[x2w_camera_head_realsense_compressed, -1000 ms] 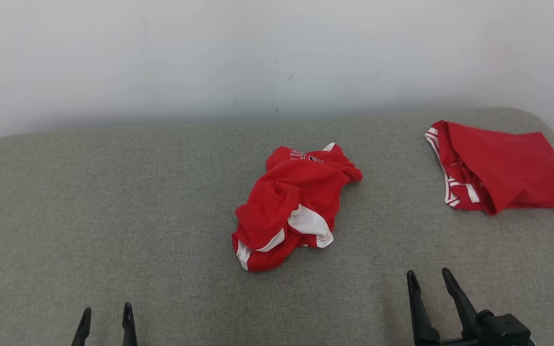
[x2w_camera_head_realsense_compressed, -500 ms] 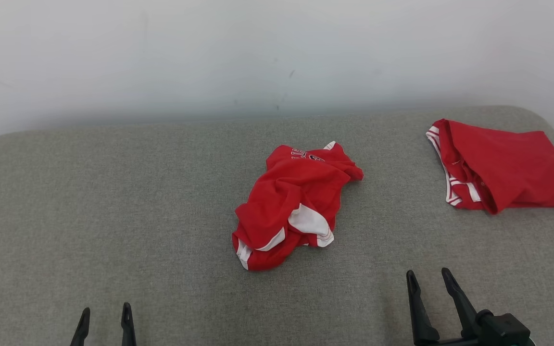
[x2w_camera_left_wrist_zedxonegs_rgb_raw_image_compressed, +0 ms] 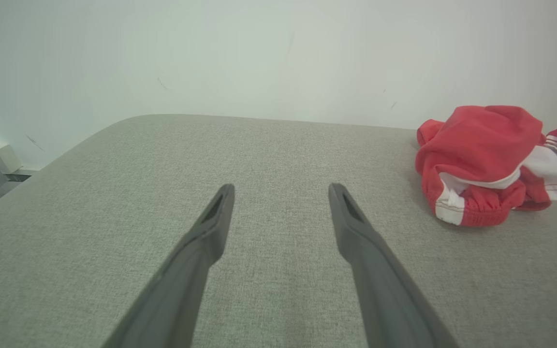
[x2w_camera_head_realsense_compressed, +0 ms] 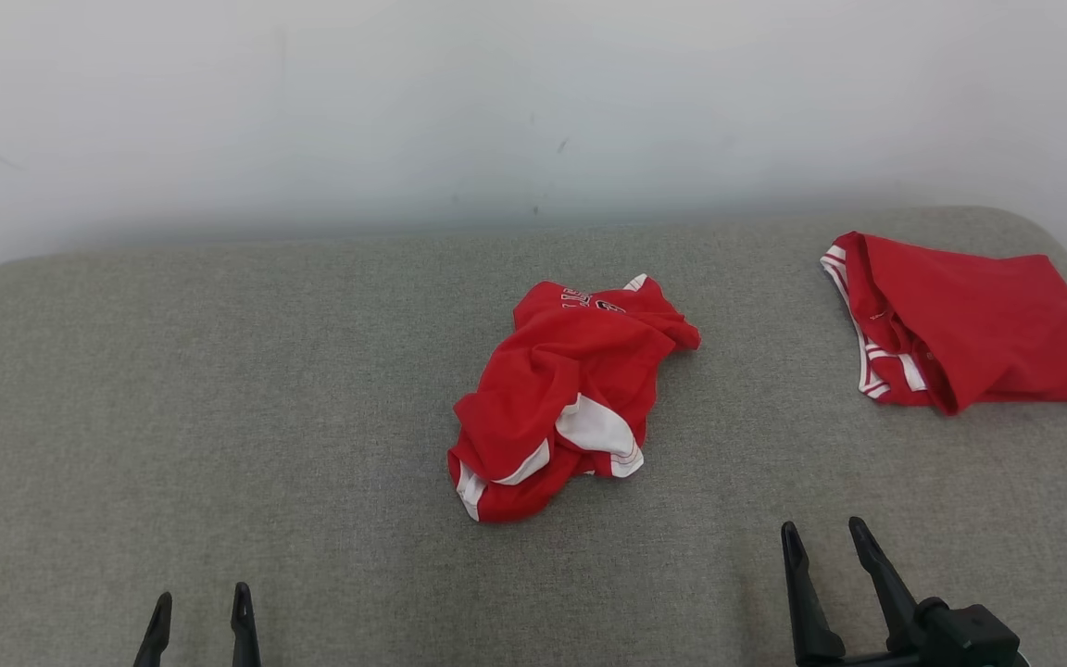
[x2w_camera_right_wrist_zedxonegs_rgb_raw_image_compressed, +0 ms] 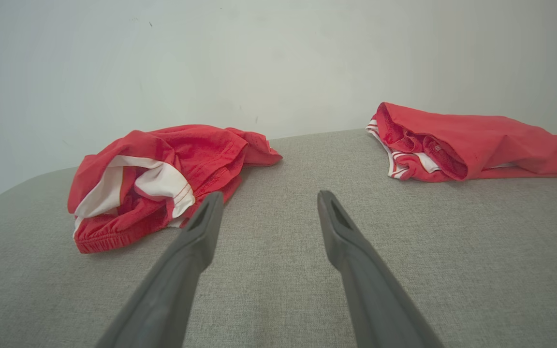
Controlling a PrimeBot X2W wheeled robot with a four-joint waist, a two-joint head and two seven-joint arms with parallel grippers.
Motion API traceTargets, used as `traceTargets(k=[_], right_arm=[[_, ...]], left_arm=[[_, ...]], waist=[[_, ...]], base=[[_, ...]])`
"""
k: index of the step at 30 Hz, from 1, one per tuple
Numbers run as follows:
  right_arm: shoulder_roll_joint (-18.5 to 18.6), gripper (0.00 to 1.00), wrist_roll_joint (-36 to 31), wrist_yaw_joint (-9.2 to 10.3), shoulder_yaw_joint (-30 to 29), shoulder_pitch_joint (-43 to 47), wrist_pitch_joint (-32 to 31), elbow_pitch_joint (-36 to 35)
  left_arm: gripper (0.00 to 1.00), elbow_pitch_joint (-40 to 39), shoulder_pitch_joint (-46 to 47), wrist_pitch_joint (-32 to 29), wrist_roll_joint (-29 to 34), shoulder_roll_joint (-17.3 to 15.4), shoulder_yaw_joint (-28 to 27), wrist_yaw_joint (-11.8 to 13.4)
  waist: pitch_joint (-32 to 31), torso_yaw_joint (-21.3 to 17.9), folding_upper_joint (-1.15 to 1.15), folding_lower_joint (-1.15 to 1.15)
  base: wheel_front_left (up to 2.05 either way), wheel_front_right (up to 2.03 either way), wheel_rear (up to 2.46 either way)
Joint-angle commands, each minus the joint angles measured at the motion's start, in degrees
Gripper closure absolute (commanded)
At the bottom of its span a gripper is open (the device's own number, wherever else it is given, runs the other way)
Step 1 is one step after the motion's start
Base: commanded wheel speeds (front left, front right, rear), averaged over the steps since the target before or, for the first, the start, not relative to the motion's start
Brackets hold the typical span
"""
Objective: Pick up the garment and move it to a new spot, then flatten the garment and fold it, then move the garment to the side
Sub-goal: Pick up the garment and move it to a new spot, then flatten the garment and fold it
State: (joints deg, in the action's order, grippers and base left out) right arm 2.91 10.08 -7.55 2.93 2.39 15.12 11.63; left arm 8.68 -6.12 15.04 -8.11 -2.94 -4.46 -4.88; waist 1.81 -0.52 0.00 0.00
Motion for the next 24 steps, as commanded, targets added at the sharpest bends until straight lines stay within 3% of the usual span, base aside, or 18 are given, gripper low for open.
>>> traceTargets(k=[1, 24], right_arm=[[-0.1, 0.00, 0.2, 0.14, 0.2, 0.1, 0.0, -0.1], [-0.1, 0.00, 0.3, 0.14, 0.5, 0.4, 0.0, 0.1]], left_arm=[[0.00, 0.1, 0.1, 0.1, -0.2, 0.1, -0.2, 0.0], [0.00, -0.4, -0.6, 0.1, -0.6, 0.1, 0.6, 0.3]], waist=[[0.0, 0.0, 0.00, 0.00], [-0.7, 0.1, 0.00, 0.00]], base=[[0.00, 0.00, 0.00], [0.00, 0.00, 0.00]])
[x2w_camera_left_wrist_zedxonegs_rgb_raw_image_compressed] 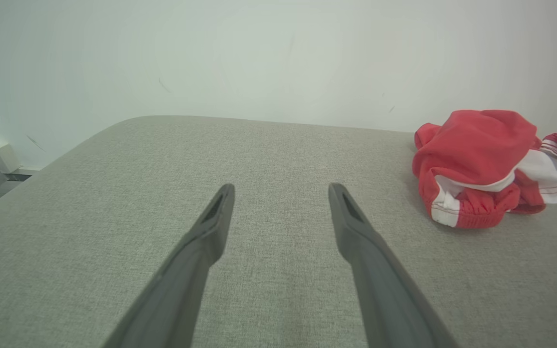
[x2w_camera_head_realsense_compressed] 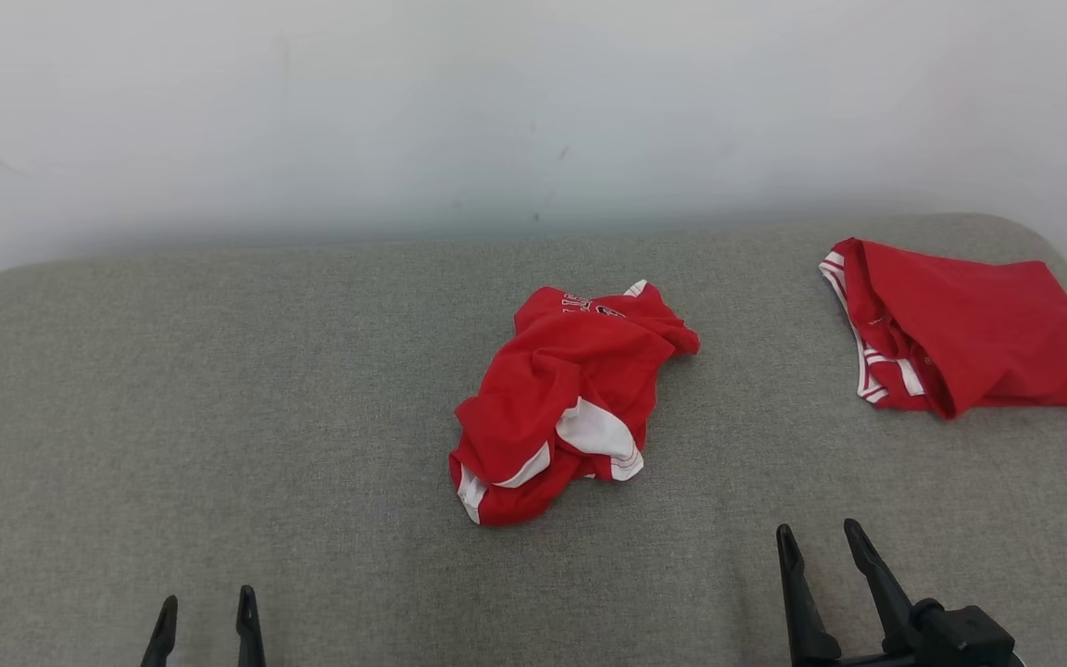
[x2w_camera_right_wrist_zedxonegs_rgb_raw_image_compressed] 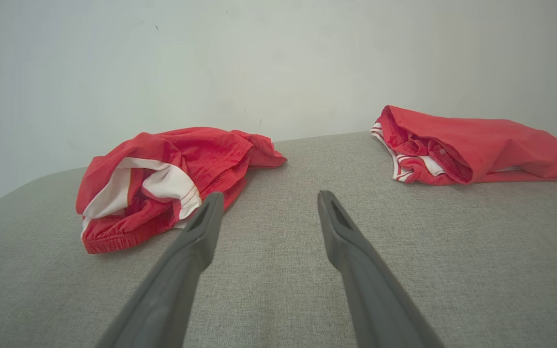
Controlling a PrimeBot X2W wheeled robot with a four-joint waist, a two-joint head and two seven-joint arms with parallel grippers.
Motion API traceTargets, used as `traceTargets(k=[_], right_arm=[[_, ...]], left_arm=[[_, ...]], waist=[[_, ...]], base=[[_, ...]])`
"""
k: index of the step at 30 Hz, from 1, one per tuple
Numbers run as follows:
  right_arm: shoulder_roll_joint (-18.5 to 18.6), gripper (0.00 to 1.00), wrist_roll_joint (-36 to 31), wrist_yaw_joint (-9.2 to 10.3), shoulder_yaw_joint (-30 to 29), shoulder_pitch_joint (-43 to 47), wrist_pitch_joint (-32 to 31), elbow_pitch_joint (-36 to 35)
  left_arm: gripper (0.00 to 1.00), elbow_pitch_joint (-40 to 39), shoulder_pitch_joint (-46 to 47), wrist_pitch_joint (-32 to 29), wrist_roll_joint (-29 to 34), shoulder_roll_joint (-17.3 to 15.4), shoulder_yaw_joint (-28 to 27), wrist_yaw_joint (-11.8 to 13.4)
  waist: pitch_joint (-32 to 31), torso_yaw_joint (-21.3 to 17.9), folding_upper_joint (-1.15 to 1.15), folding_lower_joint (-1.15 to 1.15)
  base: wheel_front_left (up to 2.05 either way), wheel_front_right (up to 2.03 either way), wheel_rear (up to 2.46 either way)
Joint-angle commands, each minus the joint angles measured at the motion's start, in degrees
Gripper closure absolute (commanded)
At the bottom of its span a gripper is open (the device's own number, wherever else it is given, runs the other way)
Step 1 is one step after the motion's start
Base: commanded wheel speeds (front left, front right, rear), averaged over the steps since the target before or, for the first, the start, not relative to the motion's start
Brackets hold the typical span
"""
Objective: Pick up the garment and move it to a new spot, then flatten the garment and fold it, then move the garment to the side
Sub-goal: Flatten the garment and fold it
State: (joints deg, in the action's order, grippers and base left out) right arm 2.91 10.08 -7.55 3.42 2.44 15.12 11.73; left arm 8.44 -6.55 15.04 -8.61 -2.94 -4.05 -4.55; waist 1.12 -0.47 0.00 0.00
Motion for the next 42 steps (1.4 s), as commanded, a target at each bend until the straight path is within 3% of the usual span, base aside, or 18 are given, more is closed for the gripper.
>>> traceTargets(k=[1, 9, 15, 25, 34, 35, 36, 42], right_arm=[[-0.1, 0.00, 0.4, 0.14, 0.0, 0.3, 0.0, 0.0], [-0.1, 0.00, 0.6, 0.14, 0.5, -0.7, 0.0, 0.1], [0.0, 0.00, 1.3, 0.14, 1.5, -2.6, 0.0, 0.1], [-0.1, 0.00, 2.8, 0.14, 0.9, -5.0, 0.0, -0.2], [-0.1, 0.00, 3.7, 0.14, 0.2, -5.7, 0.0, -0.3], [-0.1, 0.00, 3.7, 0.14, 0.1, -5.6, 0.0, -0.4], [-0.1, 0.00, 3.7, 0.14, 0.0, -5.4, 0.0, -0.5], [-0.1, 0.00, 3.9, 0.14, -1.0, -3.9, 0.0, -0.6]], left_arm=[[0.00, 0.0, 0.0, 0.1, -0.5, 0.1, 0.5, -0.2], [0.00, 4.1, 4.9, 0.1, -1.2, 0.1, 7.0, -2.0], [0.00, 10.0, 12.8, 0.1, -2.5, 0.1, 12.2, -2.9], [0.00, 21.7, 21.4, 0.1, -3.2, -1.4, 14.3, -2.9], [0.00, 30.1, 24.7, 0.1, -5.2, -1.7, 15.1, -2.9], [0.85, 31.2, 25.3, 0.1, -5.5, -1.5, 15.4, -2.9], [1.00, 31.2, 25.5, 0.1, -5.7, -1.5, 15.7, -2.9], [1.00, 25.1, 25.2, 0.1, -4.8, -3.6, 14.4, -2.9]], waist=[[0.0, 0.0, 0.00, 0.00], [0.8, -0.5, 0.00, 0.00], [3.4, -3.8, 0.00, 0.00], [8.4, -12.1, 0.00, 0.00], [9.6, -14.0, 0.00, 0.00], [9.3, -13.6, 0.00, 0.00], [9.2, -13.3, 0.00, 0.00], [7.9, -9.4, 0.00, 0.00]], base=[[0.00, 0.00, 0.00], [0.00, 0.00, 0.00], [0.00, 0.00, 0.00], [0.00, 0.00, 0.00], [0.00, 0.00, 0.00], [0.00, 0.00, 0.00], [0.00, 0.00, 0.00], [0.00, 0.00, 0.00]])
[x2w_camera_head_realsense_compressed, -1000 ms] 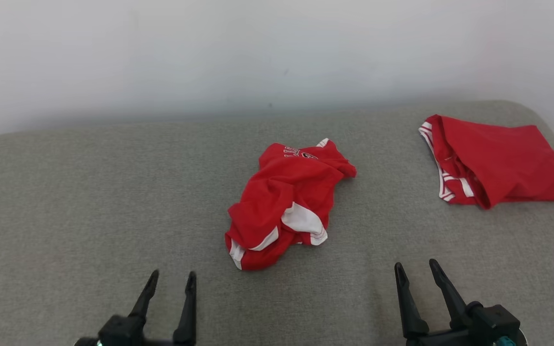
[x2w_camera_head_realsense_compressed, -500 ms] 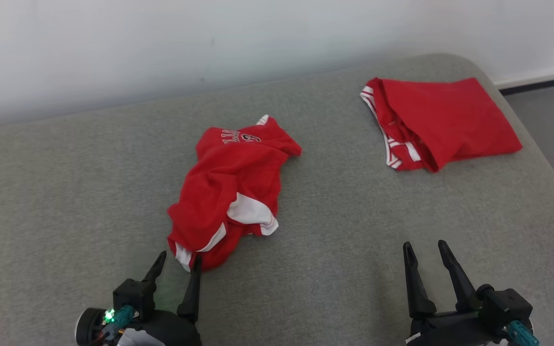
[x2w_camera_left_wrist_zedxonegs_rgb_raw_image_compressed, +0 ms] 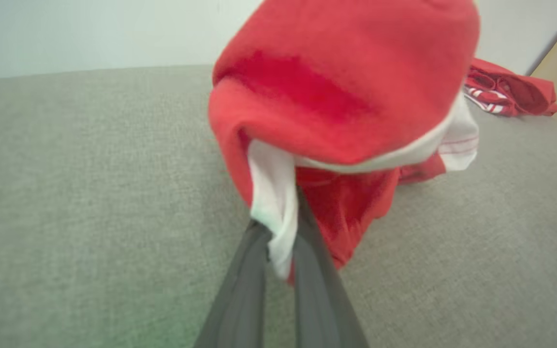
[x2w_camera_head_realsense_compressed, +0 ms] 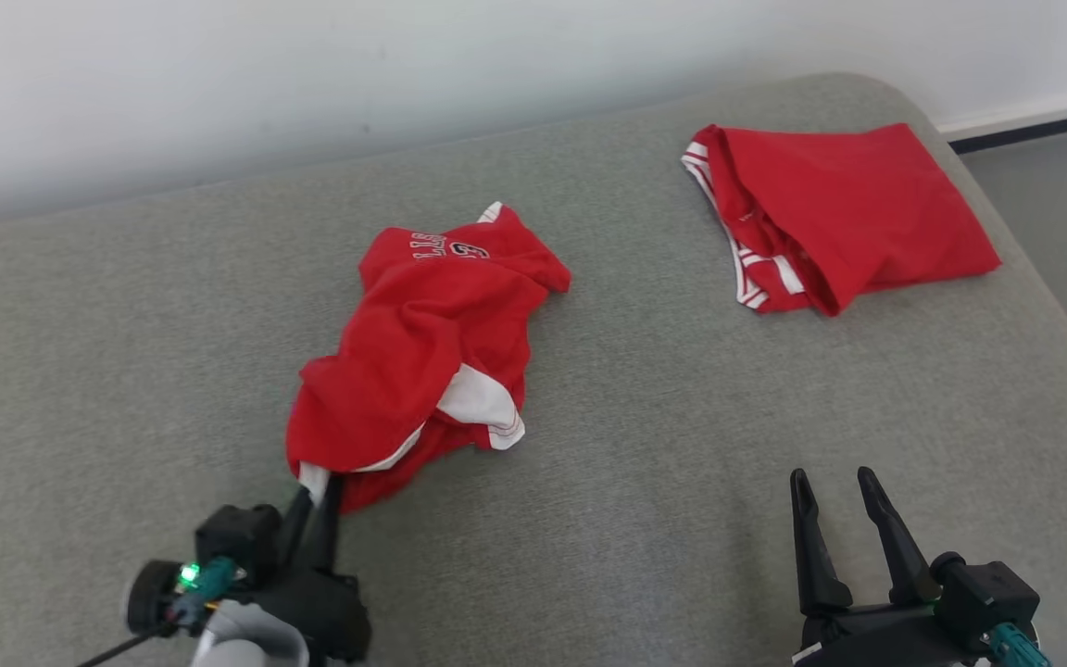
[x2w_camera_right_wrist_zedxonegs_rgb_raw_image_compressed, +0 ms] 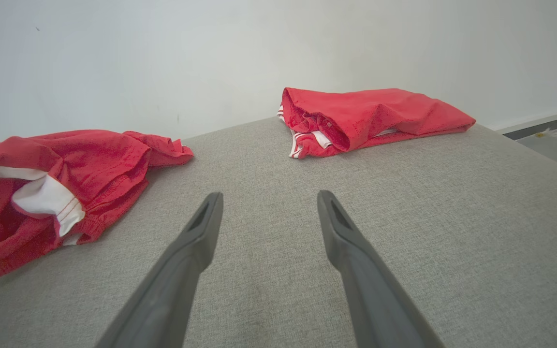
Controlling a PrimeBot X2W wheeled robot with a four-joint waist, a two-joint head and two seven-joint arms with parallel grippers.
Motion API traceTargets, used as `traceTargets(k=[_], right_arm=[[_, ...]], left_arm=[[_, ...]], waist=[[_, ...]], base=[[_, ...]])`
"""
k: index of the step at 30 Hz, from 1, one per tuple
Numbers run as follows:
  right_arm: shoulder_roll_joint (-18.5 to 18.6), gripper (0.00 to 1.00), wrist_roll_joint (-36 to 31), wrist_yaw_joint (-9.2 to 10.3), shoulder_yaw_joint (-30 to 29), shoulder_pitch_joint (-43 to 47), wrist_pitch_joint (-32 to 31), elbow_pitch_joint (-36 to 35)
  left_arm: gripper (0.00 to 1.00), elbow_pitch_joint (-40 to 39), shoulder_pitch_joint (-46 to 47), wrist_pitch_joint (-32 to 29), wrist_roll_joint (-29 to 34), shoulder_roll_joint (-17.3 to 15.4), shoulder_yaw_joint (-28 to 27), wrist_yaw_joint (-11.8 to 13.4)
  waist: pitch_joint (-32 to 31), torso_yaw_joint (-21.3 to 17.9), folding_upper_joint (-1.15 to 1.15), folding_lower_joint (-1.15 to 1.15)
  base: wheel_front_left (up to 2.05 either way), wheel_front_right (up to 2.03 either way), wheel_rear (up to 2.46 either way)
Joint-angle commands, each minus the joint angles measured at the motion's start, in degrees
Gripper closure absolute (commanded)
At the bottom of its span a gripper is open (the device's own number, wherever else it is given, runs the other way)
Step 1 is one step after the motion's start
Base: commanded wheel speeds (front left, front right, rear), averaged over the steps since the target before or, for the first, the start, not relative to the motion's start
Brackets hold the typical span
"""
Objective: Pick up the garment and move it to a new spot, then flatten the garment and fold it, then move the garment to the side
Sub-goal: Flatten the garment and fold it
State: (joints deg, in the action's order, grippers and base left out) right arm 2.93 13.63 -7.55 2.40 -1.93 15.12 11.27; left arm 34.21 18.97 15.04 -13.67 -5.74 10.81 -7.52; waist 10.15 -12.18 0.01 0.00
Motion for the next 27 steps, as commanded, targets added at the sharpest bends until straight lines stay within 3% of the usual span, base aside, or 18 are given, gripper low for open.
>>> traceTargets(k=[1, 6, 11, 20, 24, 26, 27], right_arm=[[-0.1, 0.00, 0.4, 0.14, -0.2, 0.8, 0.0, -0.1], [-0.1, 0.00, 0.4, 0.14, 0.2, 1.7, 0.0, 0.0], [-0.1, 0.00, 0.5, 0.14, 0.8, 1.7, 0.0, 0.2], [-0.1, 0.00, 0.3, 0.14, 1.0, 1.8, 0.0, 1.0], [-0.1, 0.00, -0.1, 0.14, 0.2, 2.1, 0.0, 1.0], [-0.1, 0.00, -0.1, 0.14, -0.1, 2.4, 0.0, 1.1], [-0.1, 0.00, 0.0, 0.14, -0.1, 2.6, 0.0, 1.1]], left_arm=[[1.00, -2.0, -0.6, 0.1, 0.6, -1.4, -0.8, 0.1], [1.00, -8.8, -3.0, 0.1, 3.0, -5.2, -2.1, 0.1], [1.00, -12.7, -7.6, 0.1, 5.3, -7.9, 0.6, 0.1], [1.00, -8.9, -14.1, 0.1, 2.9, -3.6, 6.1, 0.1], [1.00, -9.5, -13.9, 0.1, 2.0, -1.8, 6.1, 0.1], [0.00, -10.9, -13.6, 0.1, 1.7, -1.3, 4.6, 0.2], [0.00, -11.8, -13.9, 0.1, 1.5, -1.0, 3.8, 0.3]], waist=[[-1.4, 3.3, -0.01, 0.00], [-2.8, 7.7, -0.01, 0.00], [-3.1, 10.6, -0.01, 0.00], [-2.9, 12.1, -0.01, 0.00], [-3.3, 13.0, -0.01, 0.00], [-3.9, 13.8, -0.01, 0.00], [-4.1, 14.1, -0.01, 0.00]], base=[[0.00, 0.00, 0.00], [0.00, 0.00, 0.00], [0.00, 0.00, 0.00], [0.00, 0.00, 0.00], [0.00, 0.00, 0.00], [0.00, 0.00, 0.00], [0.00, 0.00, 0.00]])
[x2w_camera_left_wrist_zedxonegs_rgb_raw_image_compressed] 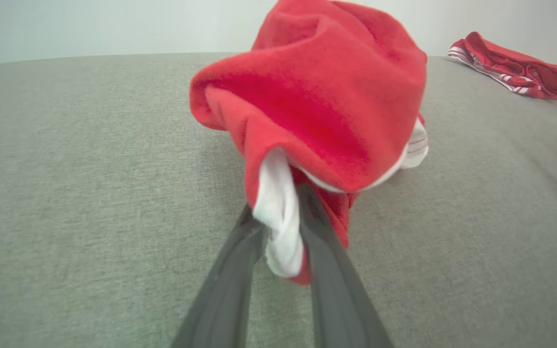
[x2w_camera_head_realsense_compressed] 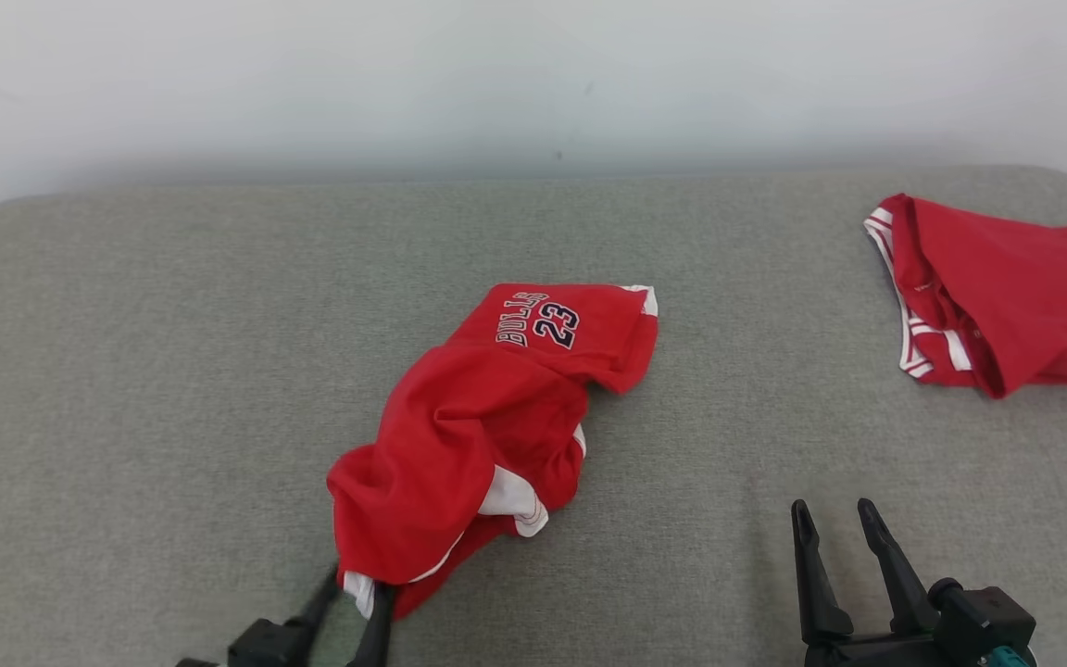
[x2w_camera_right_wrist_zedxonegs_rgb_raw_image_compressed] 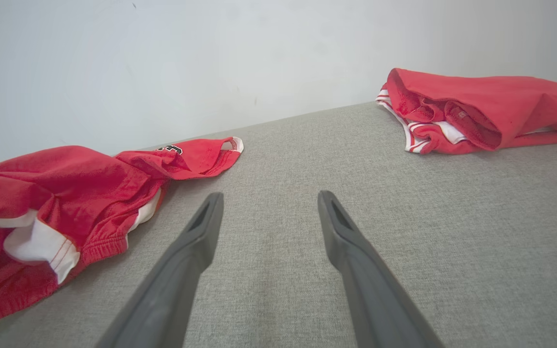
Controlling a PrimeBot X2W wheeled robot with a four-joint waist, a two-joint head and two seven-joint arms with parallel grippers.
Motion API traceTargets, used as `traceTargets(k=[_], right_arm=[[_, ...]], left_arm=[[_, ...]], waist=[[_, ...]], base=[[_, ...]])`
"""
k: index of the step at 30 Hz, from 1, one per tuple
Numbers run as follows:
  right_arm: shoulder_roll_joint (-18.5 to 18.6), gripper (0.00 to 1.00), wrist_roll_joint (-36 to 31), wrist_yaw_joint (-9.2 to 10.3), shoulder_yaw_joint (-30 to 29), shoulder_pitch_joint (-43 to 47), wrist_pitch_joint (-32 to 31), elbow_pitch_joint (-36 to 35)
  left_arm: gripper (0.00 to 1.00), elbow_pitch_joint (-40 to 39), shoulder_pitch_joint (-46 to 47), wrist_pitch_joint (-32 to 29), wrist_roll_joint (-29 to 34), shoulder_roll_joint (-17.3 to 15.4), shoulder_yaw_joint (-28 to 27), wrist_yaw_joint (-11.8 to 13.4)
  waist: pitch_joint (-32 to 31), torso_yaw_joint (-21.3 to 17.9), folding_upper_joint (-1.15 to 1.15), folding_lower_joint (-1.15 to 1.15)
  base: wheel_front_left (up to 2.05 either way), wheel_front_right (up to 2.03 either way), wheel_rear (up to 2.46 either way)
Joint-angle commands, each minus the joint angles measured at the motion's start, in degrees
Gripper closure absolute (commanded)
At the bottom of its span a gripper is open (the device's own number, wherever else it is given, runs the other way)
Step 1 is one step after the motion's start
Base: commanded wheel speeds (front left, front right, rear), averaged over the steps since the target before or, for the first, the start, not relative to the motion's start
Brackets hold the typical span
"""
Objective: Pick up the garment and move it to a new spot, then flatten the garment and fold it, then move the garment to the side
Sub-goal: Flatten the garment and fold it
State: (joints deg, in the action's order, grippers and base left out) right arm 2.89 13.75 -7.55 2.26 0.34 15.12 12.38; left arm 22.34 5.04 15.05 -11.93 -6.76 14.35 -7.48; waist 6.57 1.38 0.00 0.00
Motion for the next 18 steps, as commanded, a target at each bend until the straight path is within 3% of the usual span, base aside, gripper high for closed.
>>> traceTargets(k=[1, 18], right_arm=[[0.0, 0.00, 0.1, 0.14, -0.2, 0.5, 0.0, 0.0], [0.0, 0.00, 0.5, 0.14, 0.0, 0.9, 0.0, 0.0]], left_arm=[[0.00, -0.7, -0.4, 0.1, -0.3, 0.2, -0.4, 0.2], [0.00, -11.2, -10.0, 0.1, -0.1, 3.0, -10.4, 0.4]], waist=[[-0.8, 1.0, 0.00, 0.00], [-0.9, 4.8, 0.00, 0.00]], base=[[0.00, 0.00, 0.00], [0.00, 0.00, 0.00]])
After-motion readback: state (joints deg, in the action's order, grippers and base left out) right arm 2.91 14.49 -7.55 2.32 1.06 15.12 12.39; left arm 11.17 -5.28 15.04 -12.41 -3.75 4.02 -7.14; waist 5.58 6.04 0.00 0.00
